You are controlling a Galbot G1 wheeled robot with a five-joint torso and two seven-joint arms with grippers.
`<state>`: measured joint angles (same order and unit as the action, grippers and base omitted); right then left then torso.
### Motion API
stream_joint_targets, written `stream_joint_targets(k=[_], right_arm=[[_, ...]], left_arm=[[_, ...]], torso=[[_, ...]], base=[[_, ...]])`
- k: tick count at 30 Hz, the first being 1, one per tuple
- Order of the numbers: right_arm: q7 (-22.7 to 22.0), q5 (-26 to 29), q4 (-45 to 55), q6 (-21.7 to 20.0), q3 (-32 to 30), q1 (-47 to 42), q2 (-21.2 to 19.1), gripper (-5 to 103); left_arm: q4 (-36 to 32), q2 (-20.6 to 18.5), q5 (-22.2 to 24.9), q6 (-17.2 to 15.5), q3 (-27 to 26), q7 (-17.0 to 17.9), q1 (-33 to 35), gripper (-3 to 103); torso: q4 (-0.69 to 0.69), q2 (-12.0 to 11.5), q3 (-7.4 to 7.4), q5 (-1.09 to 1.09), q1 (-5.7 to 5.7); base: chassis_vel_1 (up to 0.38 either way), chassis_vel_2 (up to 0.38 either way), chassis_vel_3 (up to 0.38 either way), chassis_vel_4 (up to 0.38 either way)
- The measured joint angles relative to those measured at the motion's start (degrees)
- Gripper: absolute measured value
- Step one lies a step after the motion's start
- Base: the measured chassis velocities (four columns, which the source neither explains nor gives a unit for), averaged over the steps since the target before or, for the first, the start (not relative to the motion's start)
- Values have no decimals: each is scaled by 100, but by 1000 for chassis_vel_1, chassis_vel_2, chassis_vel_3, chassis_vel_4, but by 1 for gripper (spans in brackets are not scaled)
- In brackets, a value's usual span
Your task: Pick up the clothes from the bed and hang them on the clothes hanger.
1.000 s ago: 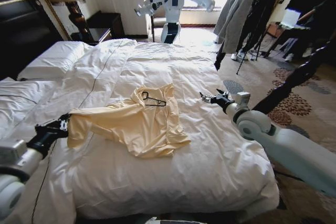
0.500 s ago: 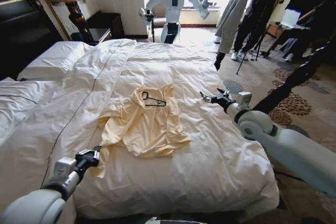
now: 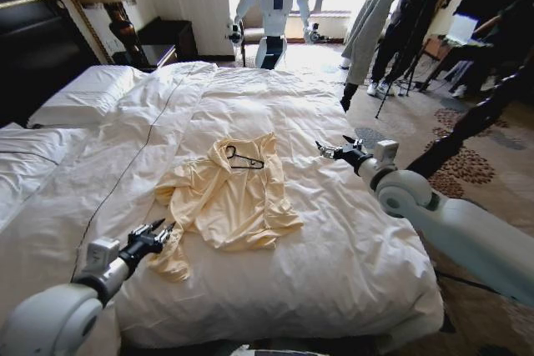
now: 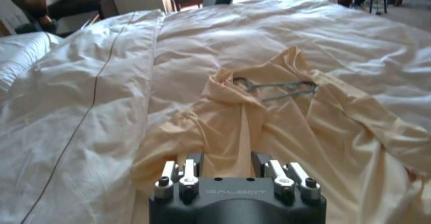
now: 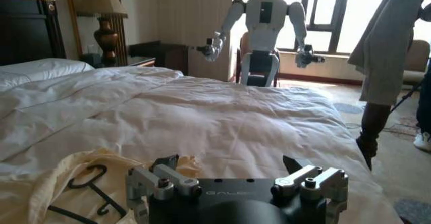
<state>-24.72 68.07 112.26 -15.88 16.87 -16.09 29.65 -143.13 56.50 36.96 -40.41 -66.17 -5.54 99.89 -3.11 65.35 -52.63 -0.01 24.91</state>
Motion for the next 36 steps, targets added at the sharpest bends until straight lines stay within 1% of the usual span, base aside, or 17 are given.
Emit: stream_joint_targets(k=[1, 4, 6, 8, 9, 11, 12, 14, 15, 16, 17, 19, 20, 22, 23, 26, 36], right_arm=[[3, 3, -47, -9, 14, 20, 54, 100], [-75, 19, -346, -30, 129, 98, 452, 100], [-115, 32, -435, -32, 155, 109, 571, 100], [-371, 39, -744, -13, 288, 115, 1004, 100], [-371, 39, -744, -13, 288, 115, 1004, 100], [-680, -25, -1044, 54, 450, 16, 1515, 100], [-680, -25, -1044, 54, 450, 16, 1515, 100], [-830, -150, -1307, 96, 541, -54, 1963, 100], [-906, -333, -1674, 124, 600, -80, 2449, 100], [-906, -434, -1900, 141, 619, -78, 2688, 100], [-906, -434, -1900, 141, 619, -78, 2688, 100], [-780, -834, -2820, 216, 664, 19, 3489, 100], [-780, -834, -2820, 216, 664, 19, 3489, 100], [-508, -1183, -3682, 247, 643, 157, 4096, 100], [-508, -1183, -3682, 247, 643, 157, 4096, 100], [-416, -1304, -4278, 239, 641, 263, 4662, 100], [-525, -1181, -4348, 42, 916, 331, 4803, 100]], left_arm=[[-6, -48, 151, 1, -17, 99, -82, 53], [100, -402, 1125, 229, 371, 1110, -757, 69], [222, -481, 1260, 353, 520, 1241, -955, 69], [875, -705, 1345, 1053, 1168, 1721, -1662, 80], [875, -705, 1345, 1053, 1168, 1721, -1662, 80], [1698, -886, 1336, 1760, 1744, 2090, -2265, 90], [1698, -886, 1336, 1760, 1744, 2090, -2265, 90], [2228, -981, 1320, 2031, 2017, 2101, -2647, 99], [2664, -1042, 1312, 2189, 2275, 2070, -3043, 99], [2879, -1058, 1292, 2272, 2409, 2067, -3243, 99], [2879, -1058, 1292, 2272, 2409, 2067, -3243, 99], [3531, -1059, 1127, 2541, 2829, 2005, -3778, 100], [3531, -1059, 1127, 2541, 2829, 2005, -3778, 100], [3895, -1009, 1027, 2595, 3065, 1872, -4000, 100], [3895, -1009, 1027, 2595, 3065, 1872, -4000, 100], [4034, -920, 922, 2594, 3139, 1727, -4015, 100], [4057, -830, 809, 2564, 2972, 1622, -3883, 100]], torso=[[0, 0, 0, -1, 0], [-1, 0, 0, -2, 0], [0, 0, 0, -1, 0], [-2, 0, 0, -1, 0], [-2, 0, 0, -1, 0], [-3, -1, -1, -7, 1], [-3, -1, -1, -7, 1], [-3, -1, -1, -3, 1], [0, -1, -1, -3, 1], [0, -1, -1, -3, 1], [0, -1, -1, -3, 1], [0, -1, -1, -4, 1], [0, -1, -1, -4, 1], [-2, -1, -2, -5, 2], [-2, -1, -2, -5, 2], [0, -1, -1, -5, 2], [-3, -1, 0, -1, -1]], base=[[0, 0, 0, 0], [0, 0, 0, 0], [0, 0, 0, 0], [0, 0, 0, 0], [0, 0, 0, 0], [0, 0, 0, 0], [0, 0, 0, 0], [0, 0, 0, 0], [0, 0, 0, 0], [0, 0, 0, 0], [0, 0, 0, 0], [0, 0, 0, 0], [0, 0, 0, 0], [0, 0, 0, 0], [0, 0, 0, 0], [0, 0, 0, 0], [0, 0, 0, 0]])
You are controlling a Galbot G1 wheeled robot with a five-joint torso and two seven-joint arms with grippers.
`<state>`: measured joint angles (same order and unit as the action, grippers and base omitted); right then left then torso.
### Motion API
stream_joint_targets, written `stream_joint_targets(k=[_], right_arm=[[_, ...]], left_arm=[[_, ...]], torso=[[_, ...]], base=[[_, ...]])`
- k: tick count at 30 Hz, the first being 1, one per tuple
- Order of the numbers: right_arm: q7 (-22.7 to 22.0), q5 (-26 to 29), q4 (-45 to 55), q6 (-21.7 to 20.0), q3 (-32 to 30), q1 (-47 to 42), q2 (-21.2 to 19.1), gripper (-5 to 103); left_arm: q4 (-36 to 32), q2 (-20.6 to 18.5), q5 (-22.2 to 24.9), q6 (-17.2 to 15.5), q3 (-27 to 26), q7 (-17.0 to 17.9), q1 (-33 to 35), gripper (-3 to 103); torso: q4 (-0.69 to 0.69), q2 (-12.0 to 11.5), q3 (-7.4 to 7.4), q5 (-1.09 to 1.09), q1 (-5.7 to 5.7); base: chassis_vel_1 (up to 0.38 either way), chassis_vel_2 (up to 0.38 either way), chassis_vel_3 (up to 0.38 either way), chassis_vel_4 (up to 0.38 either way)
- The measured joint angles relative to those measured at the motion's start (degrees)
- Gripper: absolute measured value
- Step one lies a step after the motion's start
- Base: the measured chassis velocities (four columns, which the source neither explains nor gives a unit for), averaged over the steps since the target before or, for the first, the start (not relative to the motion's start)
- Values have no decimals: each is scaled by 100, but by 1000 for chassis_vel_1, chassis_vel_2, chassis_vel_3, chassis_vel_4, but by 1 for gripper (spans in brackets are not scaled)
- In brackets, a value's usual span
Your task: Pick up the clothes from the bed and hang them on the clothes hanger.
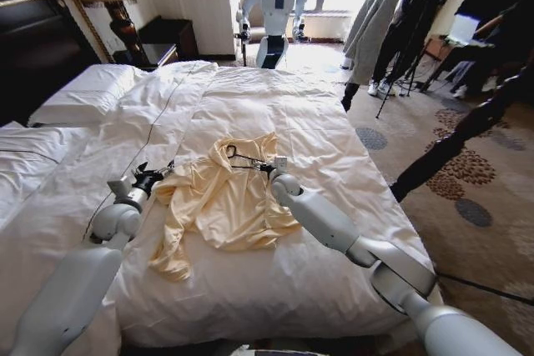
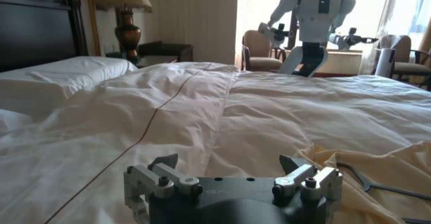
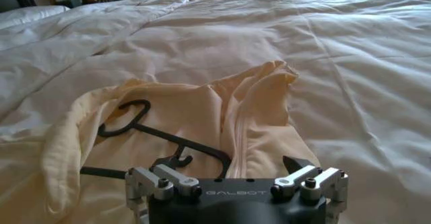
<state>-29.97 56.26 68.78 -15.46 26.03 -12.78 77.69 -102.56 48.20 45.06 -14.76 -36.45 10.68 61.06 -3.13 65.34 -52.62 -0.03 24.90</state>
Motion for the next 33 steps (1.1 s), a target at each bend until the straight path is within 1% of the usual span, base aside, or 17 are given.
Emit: stream_joint_targets(k=[2, 4, 7, 9, 13, 15, 16, 17, 18, 22, 23, 25, 26, 28, 30, 32, 33], right_arm=[[-123, 154, 52, -146, 107, 3, -33, 100], [-170, 207, 82, -191, 147, 3, -37, 101], [-348, 325, 141, -272, 255, 3, -38, 87], [-386, 348, 161, -293, 274, 3, -48, 87], [-595, 440, 357, -341, 384, -25, -217, 65], [-624, 446, 414, -341, 403, -41, -272, 65], [-659, 451, 526, -341, 418, -71, -377, 54], [-668, 451, 624, -341, 426, -95, -465, 54], [-668, 451, 624, -341, 426, -95, -465, 54], [-645, 508, 913, -343, 471, -149, -759, 32], [-645, 508, 913, -343, 471, -149, -759, 32], [-641, 526, 961, -336, 474, -176, -836, 21], [-641, 526, 961, -336, 474, -176, -836, 21], [-649, 517, 1014, -319, 461, -188, -887, 10], [-661, 516, 1042, -313, 454, -187, -908, 10], [-698, 513, 1139, -293, 404, -158, -997, 1], [-699, 501, 1169, -284, 377, -125, -1034, -2]], left_arm=[[1, 0, -5, 5, -49, -29, 33, 100], [1, 0, -5, 6, -66, -37, 43, 100], [-1, -2, -5, 6, -115, -42, 58, 100], [-3, -6, -3, 6, -134, -42, 61, 100], [-5, -37, 17, 6, -241, -40, 90, 100], [-5, -43, 19, 5, -270, -53, 111, 100], [-5, -47, 19, 4, -308, -78, 151, 100], [-6, -48, 19, 4, -336, -94, 191, 100], [-6, -48, 19, 4, -336, -94, 191, 100], [-6, -28, 16, 7, -384, -117, 258, 100], [-6, -28, 16, 7, -384, -117, 258, 100], [-8, -25, 12, 8, -384, -118, 256, 100], [-8, -25, 12, 8, -384, -118, 256, 100], [-37, -25, -4, 6, -381, -123, 259, 100], [-53, -25, -6, 2, -380, -126, 266, 100], [-123, -25, -20, -5, -380, -131, 311, 100], [-150, -25, -22, -10, -382, -134, 332, 100]], torso=[[1, 0, 0, -1, 1], [1, 0, 0, 0, 0], [2, 0, 0, 1, 0], [2, 0, 0, 0, 0], [1, 0, 0, 1, 0], [1, 0, 0, 2, 0], [2, 0, 0, 1, 0], [2, 0, 0, 1, 0], [2, 0, 0, 1, 0], [1, 1, 0, 1, 0], [1, 1, 0, 1, 0], [2, 1, 0, 1, 0], [2, 1, 0, 1, 0], [3, 1, 0, 1, 1], [2, 1, 0, 1, 1], [2, 1, 0, 1, 1], [2, 1, 0, 1, 0]], base=[[0, 0, 0, 0], [0, 0, 0, 0], [0, 0, 0, 0], [0, 0, 0, 0], [0, 0, 0, 0], [0, 0, 0, 0], [0, 0, 0, 0], [0, 0, 0, 0], [0, 0, 0, 0], [0, 0, 0, 0], [0, 0, 0, 0], [0, 0, 0, 0], [0, 0, 0, 0], [0, 0, 0, 0], [0, 0, 0, 0], [0, 0, 0, 0], [0, 0, 0, 0]])
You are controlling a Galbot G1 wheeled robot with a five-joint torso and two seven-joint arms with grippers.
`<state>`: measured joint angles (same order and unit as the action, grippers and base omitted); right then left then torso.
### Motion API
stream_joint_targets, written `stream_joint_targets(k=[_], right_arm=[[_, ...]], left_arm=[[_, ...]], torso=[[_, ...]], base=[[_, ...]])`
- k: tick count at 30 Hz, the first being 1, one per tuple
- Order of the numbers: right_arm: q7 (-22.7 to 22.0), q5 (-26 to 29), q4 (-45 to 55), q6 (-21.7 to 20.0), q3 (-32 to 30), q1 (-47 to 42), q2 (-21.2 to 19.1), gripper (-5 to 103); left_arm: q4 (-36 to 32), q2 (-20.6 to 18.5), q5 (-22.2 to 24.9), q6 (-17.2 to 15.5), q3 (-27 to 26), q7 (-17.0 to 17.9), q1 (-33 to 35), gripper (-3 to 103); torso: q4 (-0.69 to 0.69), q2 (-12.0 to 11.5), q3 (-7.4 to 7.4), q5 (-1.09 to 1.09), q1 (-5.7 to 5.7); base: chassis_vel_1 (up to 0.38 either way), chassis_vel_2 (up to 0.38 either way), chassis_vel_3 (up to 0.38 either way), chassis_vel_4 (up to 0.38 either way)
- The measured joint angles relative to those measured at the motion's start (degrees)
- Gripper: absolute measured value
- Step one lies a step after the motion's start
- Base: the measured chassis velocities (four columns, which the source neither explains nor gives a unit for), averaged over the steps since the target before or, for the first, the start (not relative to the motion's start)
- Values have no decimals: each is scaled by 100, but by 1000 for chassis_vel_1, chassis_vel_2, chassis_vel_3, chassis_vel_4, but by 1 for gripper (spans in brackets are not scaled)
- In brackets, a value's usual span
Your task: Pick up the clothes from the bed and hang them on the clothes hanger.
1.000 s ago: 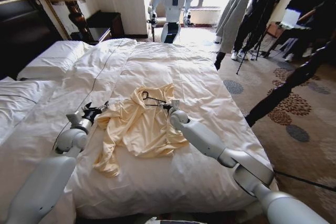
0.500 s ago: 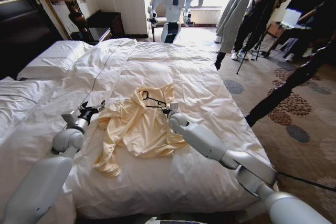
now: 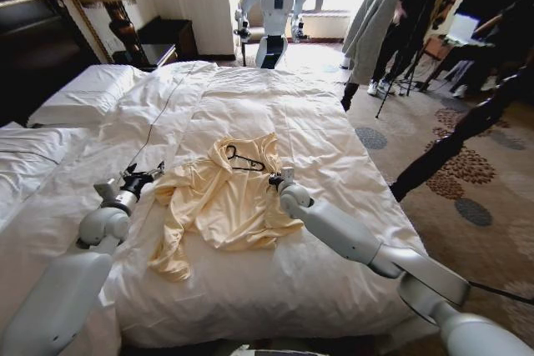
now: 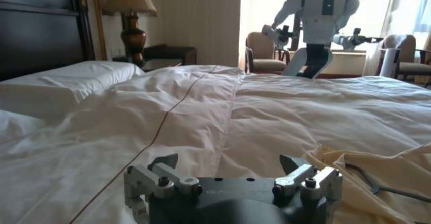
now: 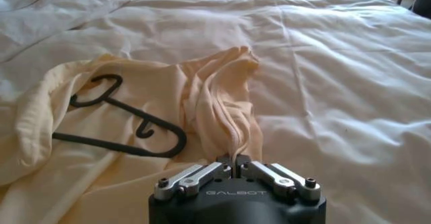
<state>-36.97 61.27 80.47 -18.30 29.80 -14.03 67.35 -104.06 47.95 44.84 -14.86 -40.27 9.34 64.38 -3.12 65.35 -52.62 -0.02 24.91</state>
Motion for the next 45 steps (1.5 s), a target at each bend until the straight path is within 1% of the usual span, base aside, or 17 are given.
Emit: stream_joint_targets(k=[2, 6, 9, 10, 13, 14, 18, 19, 22, 24, 27, 28, 32, 36, 41, 45], right_arm=[[2, -19, 17, 11, -26, 36, -27, -2], [163, -204, 27, 85, -88, 248, -65, -2], [322, -252, -126, 113, -73, 503, 187, -2], [322, -252, -126, 113, -73, 503, 187, -2], [370, -237, -287, 114, 37, 644, 533, -1], [370, -237, -287, 114, 37, 644, 533, -1], [473, -189, -375, 110, 478, 722, 860, 0], [473, -189, -375, 110, 478, 722, 860, 0], [408, -76, -165, 79, 760, 716, 946, 0], [344, -14, -50, 62, 844, 709, 932, 0], [164, 215, 373, -21, 1150, 707, 741, 0], [164, 215, 373, -21, 1150, 707, 741, 0], [-35, 523, 964, -119, 1598, 728, 352, 0], [-121, 653, 1279, -145, 1769, 722, 198, 0], [-184, 737, 1465, -145, 1861, 715, 196, 0], [-268, 836, 1547, -145, 1940, 719, 314, 0]], left_arm=[[-19, 0, -1, -4, -4, -3, 16, 100], [-59, 14, -30, -13, -20, -16, 54, 100], [-90, 24, -73, -29, -17, -20, 60, 100], [-90, 24, -73, -29, -17, -20, 60, 100], [-123, 17, -74, -47, -24, 0, 55, 100], [-123, 17, -74, -47, -24, 0, 55, 100], [-170, -25, -34, -102, -160, 15, 85, 100], [-170, -25, -34, -102, -160, 15, 85, 100], [-189, -35, 1, -129, -276, 18, 146, 100], [-198, -35, 10, -135, -317, 19, 175, 100], [-217, -31, 27, -143, -400, 21, 248, 100], [-217, -31, 27, -143, -400, 21, 248, 100], [-250, -23, 56, -147, -515, 22, 336, 100], [-299, -13, 82, -160, -569, 22, 402, 100], [-342, 1, 93, -164, -612, 23, 464, 100], [-348, 4, 98, -166, -659, 18, 519, 100]], torso=[[0, 0, 0, 0, 0], [-1, 0, 0, -2, 0], [0, 0, 0, -2, 0], [0, 0, 0, -2, 0], [1, 0, 0, -3, 0], [1, 0, 0, -3, 0], [1, 0, 0, -1, 0], [1, 0, 0, -1, 0], [1, 0, 0, -1, 0], [1, 0, 0, -1, 0], [1, 0, 0, -1, 0], [1, 0, 0, -1, 0], [-1, 0, 0, -1, 0], [-1, 0, 0, -1, 0], [-1, 0, 0, -1, 0], [1, 0, 0, -1, 0]], base=[[0, 0, 0, 0], [0, 0, 0, 0], [0, 0, 0, 0], [0, 0, 0, 0], [0, 0, 0, 0], [0, 0, 0, 0], [0, 0, 0, 0], [0, 0, 0, 0], [0, 0, 0, 0], [0, 0, 0, 0], [0, 0, 0, 0], [0, 0, 0, 0], [0, 0, 0, 0], [0, 0, 0, 0], [0, 0, 0, 0], [0, 0, 0, 0]])
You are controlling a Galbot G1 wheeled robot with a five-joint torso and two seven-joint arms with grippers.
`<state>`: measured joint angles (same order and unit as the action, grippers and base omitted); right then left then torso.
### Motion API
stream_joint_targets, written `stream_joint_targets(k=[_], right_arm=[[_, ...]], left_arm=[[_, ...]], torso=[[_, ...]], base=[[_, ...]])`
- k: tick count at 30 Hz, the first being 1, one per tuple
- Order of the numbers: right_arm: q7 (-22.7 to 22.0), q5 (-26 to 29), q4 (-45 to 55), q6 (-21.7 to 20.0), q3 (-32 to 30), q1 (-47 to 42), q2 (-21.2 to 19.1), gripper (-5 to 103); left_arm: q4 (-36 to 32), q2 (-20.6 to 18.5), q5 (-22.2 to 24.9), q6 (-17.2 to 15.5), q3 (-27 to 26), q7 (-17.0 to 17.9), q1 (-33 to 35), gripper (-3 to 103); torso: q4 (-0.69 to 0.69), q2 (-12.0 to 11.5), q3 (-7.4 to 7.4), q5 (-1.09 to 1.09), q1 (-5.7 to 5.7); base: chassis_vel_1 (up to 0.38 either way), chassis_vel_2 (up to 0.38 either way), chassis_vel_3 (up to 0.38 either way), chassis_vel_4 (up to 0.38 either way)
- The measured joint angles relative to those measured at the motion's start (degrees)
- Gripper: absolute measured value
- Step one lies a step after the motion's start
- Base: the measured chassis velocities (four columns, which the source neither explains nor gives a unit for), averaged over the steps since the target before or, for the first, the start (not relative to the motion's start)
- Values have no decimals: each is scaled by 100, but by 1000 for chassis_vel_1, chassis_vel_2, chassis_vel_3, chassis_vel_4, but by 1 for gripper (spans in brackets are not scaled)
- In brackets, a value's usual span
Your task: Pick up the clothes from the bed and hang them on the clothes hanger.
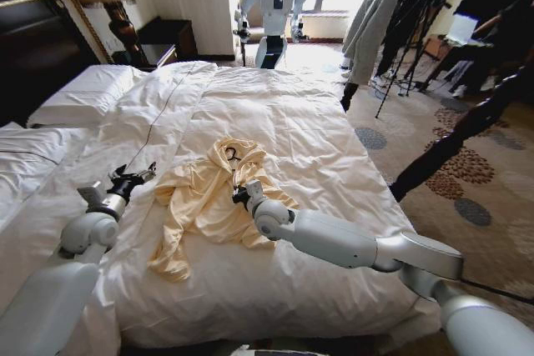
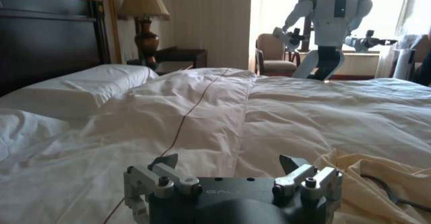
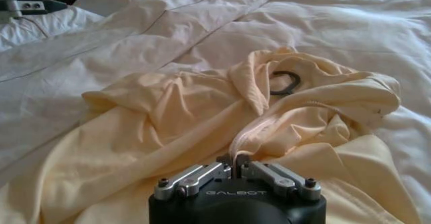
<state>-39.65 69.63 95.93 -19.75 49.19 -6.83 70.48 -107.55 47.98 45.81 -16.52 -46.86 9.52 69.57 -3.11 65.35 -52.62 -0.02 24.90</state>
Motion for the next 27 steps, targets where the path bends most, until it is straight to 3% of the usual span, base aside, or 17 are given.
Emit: stream_joint_targets(k=[7, 16, 17, 23, 24, 26, 27], right_arm=[[-123, 88, -176, -4, 107, 35, 458, 0], [-430, 399, -419, -96, 437, -12, 664, 0], [-606, 576, -450, -144, 439, -52, 698, -3], [-1190, 1245, -263, -369, 417, -37, 580, 2], [-1457, 1538, -48, -497, 407, 25, 448, 8], [-1581, 1674, 61, -557, 400, 57, 377, 8], [-1763, 1888, 270, -644, 389, 112, 237, 16]], left_arm=[[-18, -22, 52, -3, -68, -15, 33, 100], [13, -29, 70, -2, -80, -21, -16, 100], [21, -24, 70, 0, -76, -23, -32, 100], [48, 15, 70, 18, -68, -30, -73, 100], [53, 37, 70, 23, -72, -36, -79, 100], [57, 46, 71, 25, -74, -39, -82, 100], [61, 62, 70, 30, -76, -43, -91, 100]], torso=[[0, 0, 0, 0, 0], [-1, 0, 0, -1, 0], [-1, 0, 0, 0, 0], [0, 0, 0, 0, 0], [0, 0, -1, 0, 0], [0, 0, -1, 1, 0], [0, 0, -1, 0, 0]], base=[[0, 0, 0, 0], [0, 0, 0, 0], [0, 0, 0, 0], [0, 0, 0, 0], [0, 0, 0, 0], [0, 0, 0, 0], [0, 0, 0, 0]])
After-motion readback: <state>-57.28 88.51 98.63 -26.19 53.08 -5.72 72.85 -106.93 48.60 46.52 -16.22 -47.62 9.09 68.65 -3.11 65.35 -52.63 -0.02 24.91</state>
